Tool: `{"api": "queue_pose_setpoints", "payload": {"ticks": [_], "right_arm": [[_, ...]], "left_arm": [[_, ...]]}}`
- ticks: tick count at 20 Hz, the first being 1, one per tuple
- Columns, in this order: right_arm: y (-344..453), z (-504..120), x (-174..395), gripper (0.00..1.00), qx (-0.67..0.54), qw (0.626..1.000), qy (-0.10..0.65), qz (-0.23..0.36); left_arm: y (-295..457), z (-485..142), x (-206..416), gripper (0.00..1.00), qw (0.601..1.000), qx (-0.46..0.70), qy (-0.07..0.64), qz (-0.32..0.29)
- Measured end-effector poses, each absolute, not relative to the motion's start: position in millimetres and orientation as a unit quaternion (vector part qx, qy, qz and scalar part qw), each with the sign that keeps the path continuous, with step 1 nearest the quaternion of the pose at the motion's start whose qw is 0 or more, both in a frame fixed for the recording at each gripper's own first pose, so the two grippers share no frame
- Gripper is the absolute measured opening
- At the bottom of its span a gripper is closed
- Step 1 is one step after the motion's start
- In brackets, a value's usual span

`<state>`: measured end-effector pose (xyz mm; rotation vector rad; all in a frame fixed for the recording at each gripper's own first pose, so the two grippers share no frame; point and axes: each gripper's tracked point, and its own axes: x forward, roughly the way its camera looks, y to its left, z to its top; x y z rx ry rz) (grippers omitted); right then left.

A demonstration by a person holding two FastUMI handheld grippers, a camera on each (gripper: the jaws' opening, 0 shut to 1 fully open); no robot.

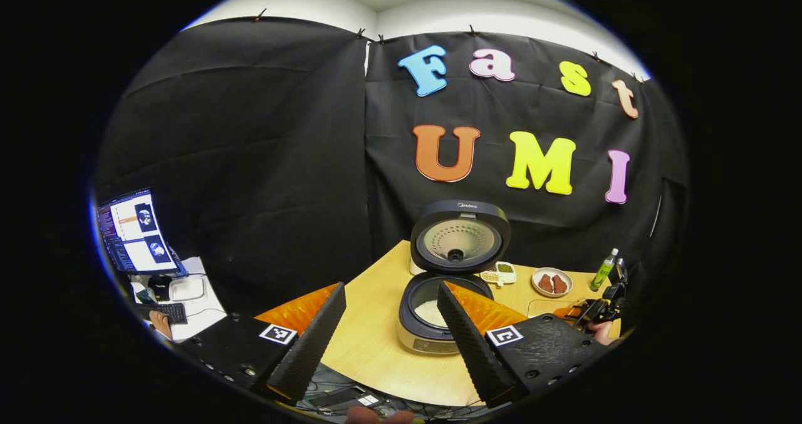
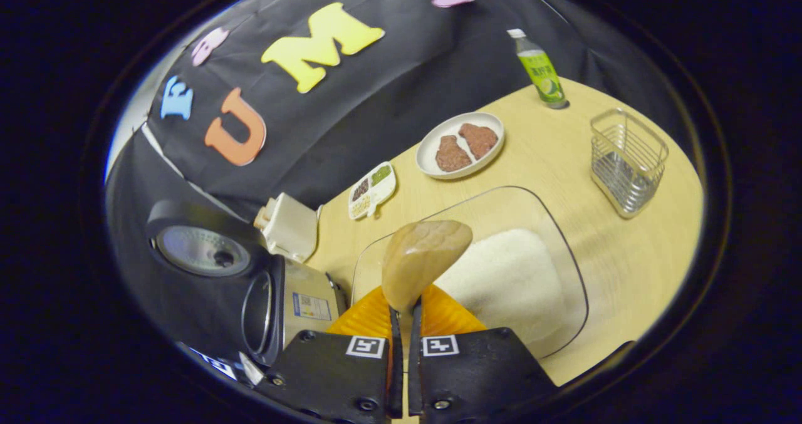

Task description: Close the left gripper, press the button to open the rice cooker; take a wooden spoon from the chopstick holder with the right hand, scoop a spoonful of rice and pour it into the rice cooker, then put the wooden spoon back into the chopstick holder.

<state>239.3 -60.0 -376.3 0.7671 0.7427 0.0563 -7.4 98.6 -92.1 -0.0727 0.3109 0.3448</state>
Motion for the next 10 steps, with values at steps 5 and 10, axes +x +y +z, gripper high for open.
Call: {"api": "queue_pose_setpoints", "payload": {"ticks": [5, 10], "right_arm": [[-93.1, -372.6, 238.5, 0.08, 0.473, 0.817, 0.329, -0.002], [-114.3, -339.1, 241.3, 0.08, 0.529, 0.798, 0.289, 0.013]], "left_arm": [[80.4, -94.5, -3.1, 0.95, 0.974, -0.032, 0.161, 0.157], [66.4, -93.9, 1.4, 0.95, 0.976, -0.038, 0.157, 0.145]]}}
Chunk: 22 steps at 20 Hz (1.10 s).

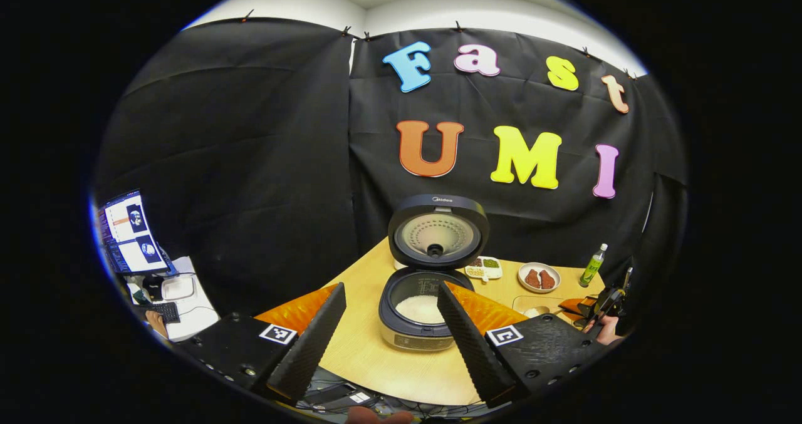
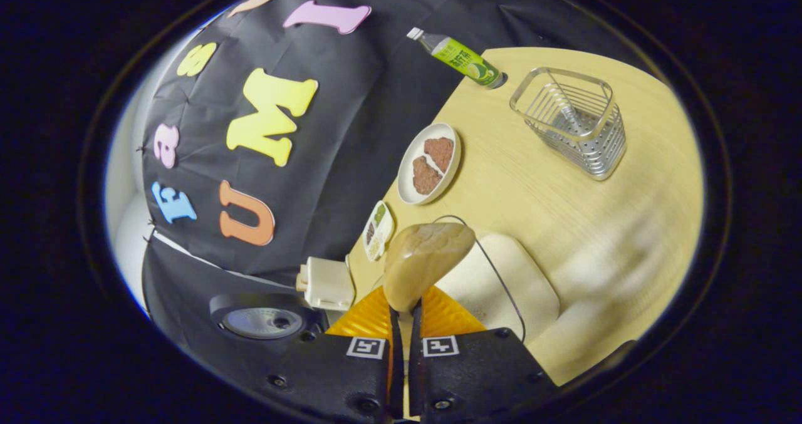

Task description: Close the left gripper, press the button to open the rice cooker; take a wooden spoon from the chopstick holder with the right hand, scoop a spoonful of rice and pour it into the rice cooker, then put the wooden spoon back into the chopstick holder.

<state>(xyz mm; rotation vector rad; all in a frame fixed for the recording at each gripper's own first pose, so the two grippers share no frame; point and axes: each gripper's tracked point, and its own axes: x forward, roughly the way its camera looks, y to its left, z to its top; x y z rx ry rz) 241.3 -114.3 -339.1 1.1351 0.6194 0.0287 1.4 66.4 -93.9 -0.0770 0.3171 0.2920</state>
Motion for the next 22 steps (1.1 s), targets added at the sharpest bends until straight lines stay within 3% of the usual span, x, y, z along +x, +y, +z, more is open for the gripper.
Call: {"api": "queue_pose_setpoints", "payload": {"ticks": [10, 22], "right_arm": [[-83.6, -244.8, 251.0, 0.08, 0.538, 0.799, 0.262, 0.071], [108.7, -177.4, 276.3, 0.08, 0.413, 0.832, 0.302, 0.216]], "left_arm": [[63.2, -88.1, 2.7, 0.95, 0.979, -0.050, 0.140, 0.139], [113.1, -81.8, -33.2, 0.95, 0.968, -0.070, 0.124, 0.205]]}}
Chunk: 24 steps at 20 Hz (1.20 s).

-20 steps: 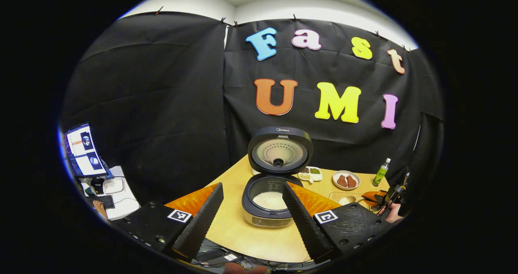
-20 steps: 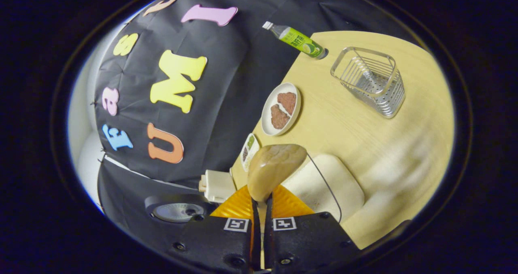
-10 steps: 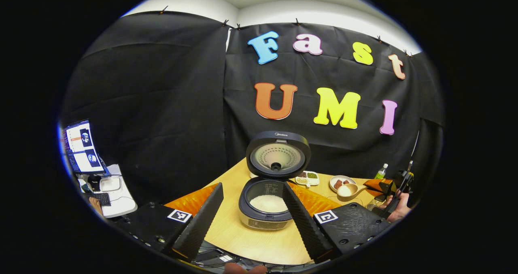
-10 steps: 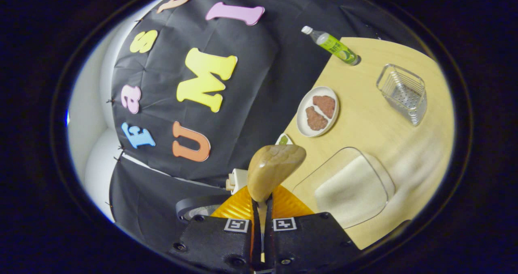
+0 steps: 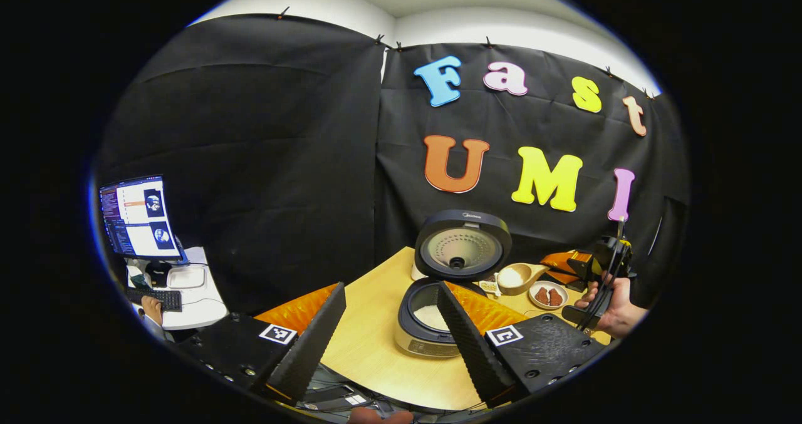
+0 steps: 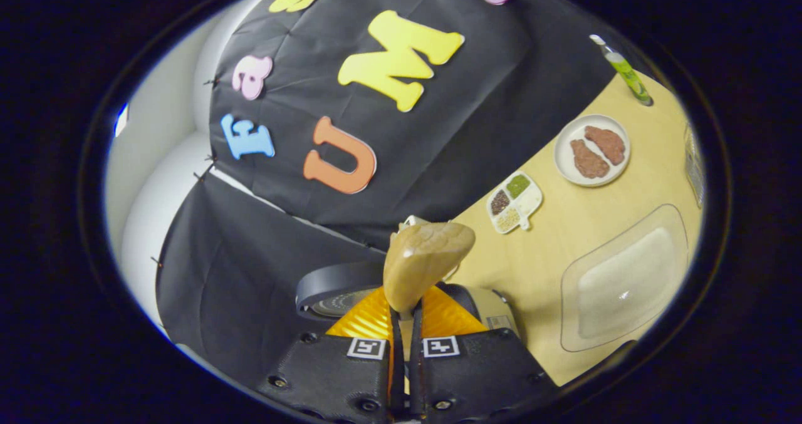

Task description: Close the left gripper, press the button to open the rice cooker; take a wooden spoon from the chopstick holder with the right hand, scoop a spoonful of rice and pour it into the rice cooker, then put the wooden spoon back into the chopstick holder.

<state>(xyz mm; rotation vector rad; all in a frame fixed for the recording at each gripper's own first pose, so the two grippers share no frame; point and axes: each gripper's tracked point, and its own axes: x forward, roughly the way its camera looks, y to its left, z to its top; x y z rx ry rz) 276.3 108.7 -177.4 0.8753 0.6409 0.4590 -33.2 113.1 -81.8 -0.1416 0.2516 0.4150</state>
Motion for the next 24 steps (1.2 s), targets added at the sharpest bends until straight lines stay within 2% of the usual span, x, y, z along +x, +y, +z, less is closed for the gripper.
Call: {"api": "queue_pose_setpoints", "payload": {"ticks": [10, 23, 24], "right_arm": [[177.6, -195.1, 271.4, 0.08, 0.225, 0.899, 0.293, 0.236], [201.2, -193.6, 260.4, 0.08, 0.008, 0.946, 0.217, 0.240], [202.1, -193.3, 259.4, 0.11, -0.003, 0.947, 0.211, 0.241]], "left_arm": [[156.3, -82.3, -73.4, 0.94, 0.953, -0.088, 0.113, 0.269], [169.5, -88.4, -80.5, 0.95, 0.953, -0.095, 0.116, 0.264], [171.0, -88.3, -82.0, 0.94, 0.953, -0.096, 0.115, 0.265]]}}
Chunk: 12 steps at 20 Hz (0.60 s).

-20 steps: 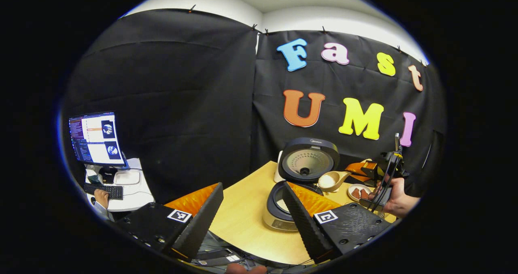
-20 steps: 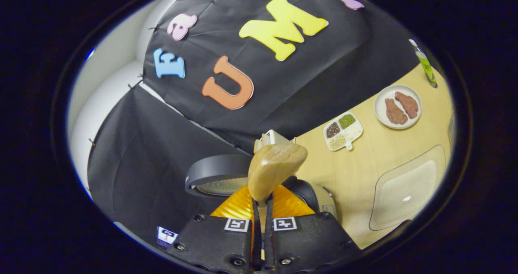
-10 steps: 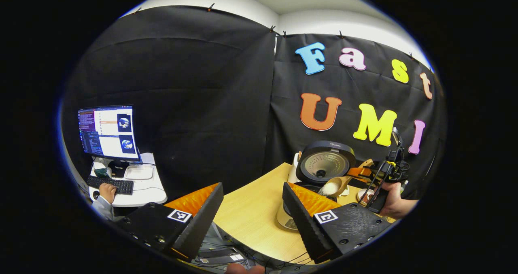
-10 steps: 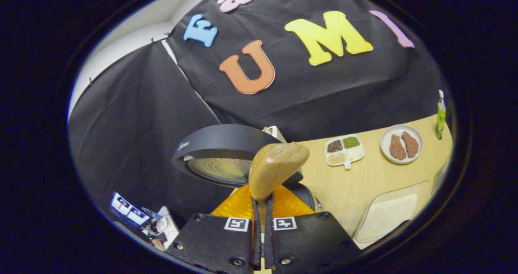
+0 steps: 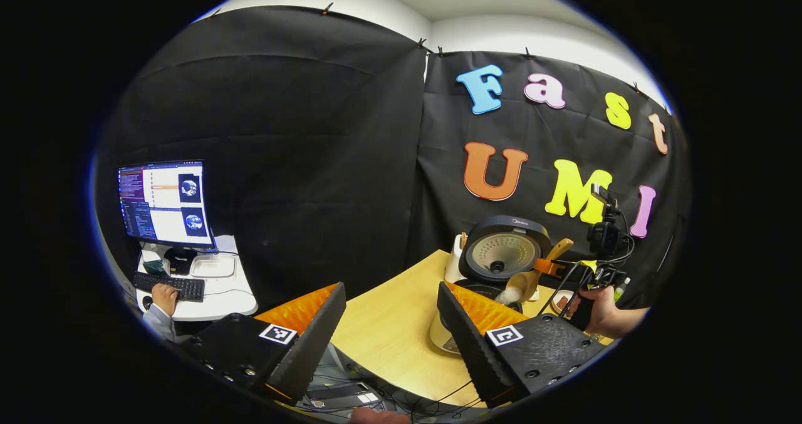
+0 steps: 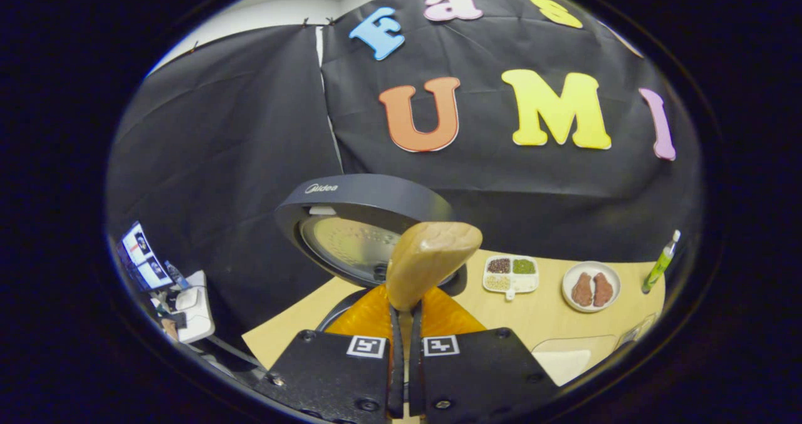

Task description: Close the left gripper, press the button to open the rice cooker; take a wooden spoon from the chopstick holder with the right hand, scoop a spoonful of rice and pour it into the rice cooker, then put the wooden spoon back into the chopstick holder.

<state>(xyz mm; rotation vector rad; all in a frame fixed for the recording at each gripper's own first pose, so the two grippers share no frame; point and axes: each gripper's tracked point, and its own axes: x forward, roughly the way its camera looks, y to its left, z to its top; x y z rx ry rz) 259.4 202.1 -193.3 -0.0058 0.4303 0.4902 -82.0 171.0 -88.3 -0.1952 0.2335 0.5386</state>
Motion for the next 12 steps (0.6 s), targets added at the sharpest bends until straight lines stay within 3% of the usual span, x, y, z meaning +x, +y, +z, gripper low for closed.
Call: {"api": "queue_pose_setpoints", "payload": {"ticks": [12], "right_arm": [[240.5, -177.2, 240.7, 0.09, -0.212, 0.929, 0.124, 0.277]], "left_arm": [[179.4, -93.6, -86.8, 0.94, 0.951, -0.108, 0.113, 0.268]]}}
